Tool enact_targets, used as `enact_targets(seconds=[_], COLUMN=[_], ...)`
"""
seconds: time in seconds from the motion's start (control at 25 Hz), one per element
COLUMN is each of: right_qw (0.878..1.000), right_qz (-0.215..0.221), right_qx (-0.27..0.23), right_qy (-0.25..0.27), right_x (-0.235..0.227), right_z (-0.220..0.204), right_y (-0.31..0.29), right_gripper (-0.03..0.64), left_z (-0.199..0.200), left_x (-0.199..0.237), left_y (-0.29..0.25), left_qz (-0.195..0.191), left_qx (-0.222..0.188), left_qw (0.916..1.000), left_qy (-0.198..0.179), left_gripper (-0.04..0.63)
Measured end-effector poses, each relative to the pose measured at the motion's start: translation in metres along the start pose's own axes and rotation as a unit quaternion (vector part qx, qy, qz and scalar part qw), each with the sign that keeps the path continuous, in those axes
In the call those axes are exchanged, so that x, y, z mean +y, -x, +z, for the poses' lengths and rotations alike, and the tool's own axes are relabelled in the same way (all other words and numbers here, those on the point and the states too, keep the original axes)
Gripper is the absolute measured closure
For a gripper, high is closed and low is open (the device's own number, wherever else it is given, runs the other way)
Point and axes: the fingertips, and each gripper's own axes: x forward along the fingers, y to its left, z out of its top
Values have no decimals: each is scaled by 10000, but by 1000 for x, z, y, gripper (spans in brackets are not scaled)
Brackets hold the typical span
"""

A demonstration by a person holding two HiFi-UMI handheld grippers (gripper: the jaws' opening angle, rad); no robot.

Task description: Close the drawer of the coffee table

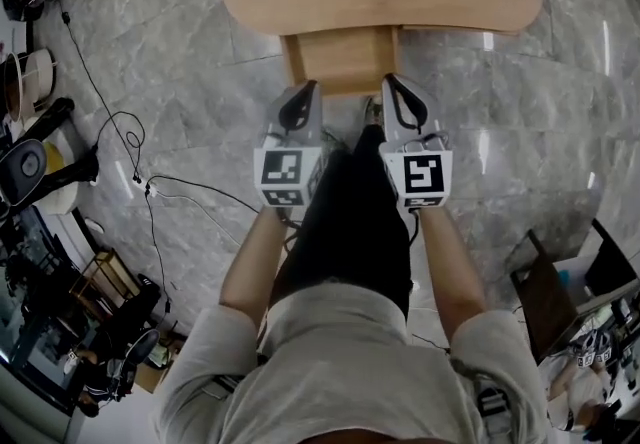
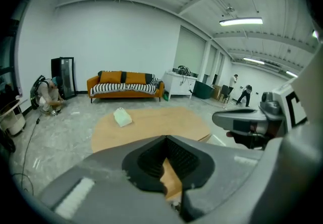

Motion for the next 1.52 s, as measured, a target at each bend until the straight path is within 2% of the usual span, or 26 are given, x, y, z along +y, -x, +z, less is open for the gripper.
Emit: enact_targets(seconds=[0.2, 0.36, 0.56, 0.76, 1.0, 1.2, 1.4, 1.52], right_qw=[9985, 9966, 9929, 9860, 9738, 9632, 9491, 9306], right_qz=[-15, 43, 267, 497, 512, 625, 947, 1141], right_qx=[543, 786, 1127, 1571, 2196, 2509, 2736, 2968], right_qy=[-90, -227, -272, -264, 297, 733, 1237, 1814], right_x=[-12, -6, 5, 7, -12, -27, -31, -33], right_z=[-85, -128, -171, -243, -307, -328, -352, -367], right_y=[-20, -26, -36, -57, -65, -74, -87, -90], right_gripper=[611, 609, 611, 611, 611, 609, 609, 609], left_z=[-70, -116, -153, -199, -255, -304, -333, -353], left_x=[35, 40, 42, 46, 44, 50, 56, 69], left_y=[-26, -35, -50, -84, -122, -138, -139, -138], left_qz=[323, 222, 52, -163, -592, -530, -567, -467], left_qx=[469, 833, 1034, 1406, 1743, 2230, 2463, 2770], left_qw=[9983, 9963, 9946, 9889, 9778, 9688, 9574, 9453], left_qy=[108, 38, -20, -443, -1000, -938, -1399, -1661], left_gripper=[575, 575, 575, 575, 575, 575, 575, 575])
